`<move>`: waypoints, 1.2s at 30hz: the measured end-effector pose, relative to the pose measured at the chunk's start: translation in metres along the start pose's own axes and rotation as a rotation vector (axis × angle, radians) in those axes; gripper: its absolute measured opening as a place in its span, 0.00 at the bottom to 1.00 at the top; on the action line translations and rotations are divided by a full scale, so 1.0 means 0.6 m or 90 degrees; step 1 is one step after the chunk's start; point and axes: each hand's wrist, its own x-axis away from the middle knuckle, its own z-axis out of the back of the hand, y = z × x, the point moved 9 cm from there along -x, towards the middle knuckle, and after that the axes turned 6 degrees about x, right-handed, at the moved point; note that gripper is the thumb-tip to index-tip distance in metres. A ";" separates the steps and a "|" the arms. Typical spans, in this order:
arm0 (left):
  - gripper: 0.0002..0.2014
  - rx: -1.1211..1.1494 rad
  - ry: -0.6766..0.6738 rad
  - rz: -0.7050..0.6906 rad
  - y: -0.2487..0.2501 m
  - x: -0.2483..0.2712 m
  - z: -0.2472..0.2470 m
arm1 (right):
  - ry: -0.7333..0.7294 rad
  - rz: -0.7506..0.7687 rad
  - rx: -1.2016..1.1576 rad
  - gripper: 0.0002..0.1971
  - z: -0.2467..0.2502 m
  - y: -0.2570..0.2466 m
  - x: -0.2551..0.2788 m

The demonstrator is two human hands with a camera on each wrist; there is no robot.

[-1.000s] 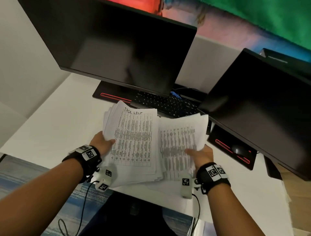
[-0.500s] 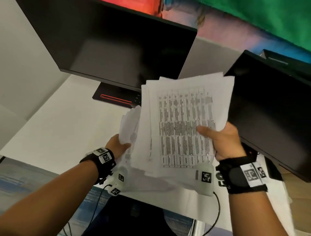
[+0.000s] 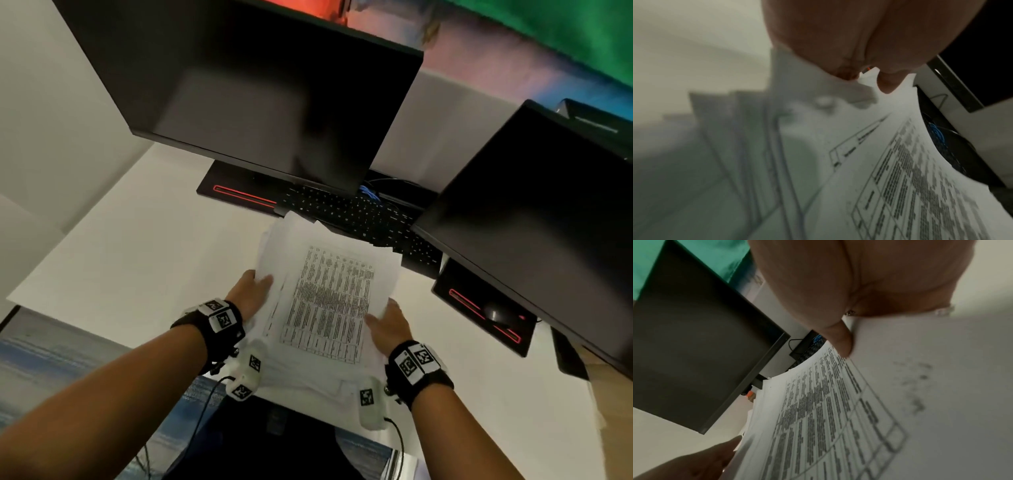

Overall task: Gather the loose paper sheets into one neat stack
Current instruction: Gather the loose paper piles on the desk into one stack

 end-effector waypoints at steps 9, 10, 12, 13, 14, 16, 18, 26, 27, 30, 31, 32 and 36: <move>0.29 -0.010 -0.006 0.015 0.018 0.030 -0.022 | 0.074 -0.028 -0.020 0.30 0.012 -0.013 -0.011; 0.29 0.014 0.007 0.023 0.013 0.031 -0.023 | 0.091 -0.049 -0.041 0.32 0.013 -0.007 -0.006; 0.30 0.012 0.000 0.028 0.008 0.038 -0.029 | 0.116 -0.060 -0.063 0.28 0.008 0.000 0.008; 0.30 -0.001 -0.013 0.027 0.006 0.038 -0.034 | 0.127 -0.061 -0.065 0.23 0.005 0.005 0.014; 0.30 -0.015 -0.022 0.030 0.006 0.038 -0.036 | 0.144 -0.064 -0.071 0.20 0.006 0.013 0.012; 0.27 -0.027 -0.020 0.029 0.010 0.034 -0.032 | 0.172 -0.077 -0.102 0.18 0.024 0.024 0.007; 0.27 -0.025 -0.019 0.031 0.016 0.031 -0.027 | 0.168 -0.111 -0.124 0.15 0.042 0.040 0.005; 0.31 -0.030 -0.033 0.036 0.013 0.031 -0.035 | 0.062 -0.080 -0.111 0.20 -0.008 0.047 0.003; 0.31 -0.025 -0.030 0.035 0.015 0.031 -0.035 | 0.080 -0.083 -0.119 0.19 0.001 0.045 0.002; 0.29 -0.028 -0.009 0.033 0.021 0.029 -0.028 | 0.092 -0.081 -0.181 0.17 0.015 0.042 -0.004; 0.28 -0.030 -0.008 0.035 0.021 0.027 -0.027 | 0.088 -0.072 -0.184 0.16 0.015 0.043 -0.012; 0.28 -0.035 -0.007 0.035 0.021 0.025 -0.028 | 0.088 -0.058 -0.180 0.14 0.019 0.038 -0.012; 0.26 -0.048 -0.008 0.039 0.019 0.021 -0.028 | 0.101 -0.003 -0.216 0.04 0.059 0.038 -0.015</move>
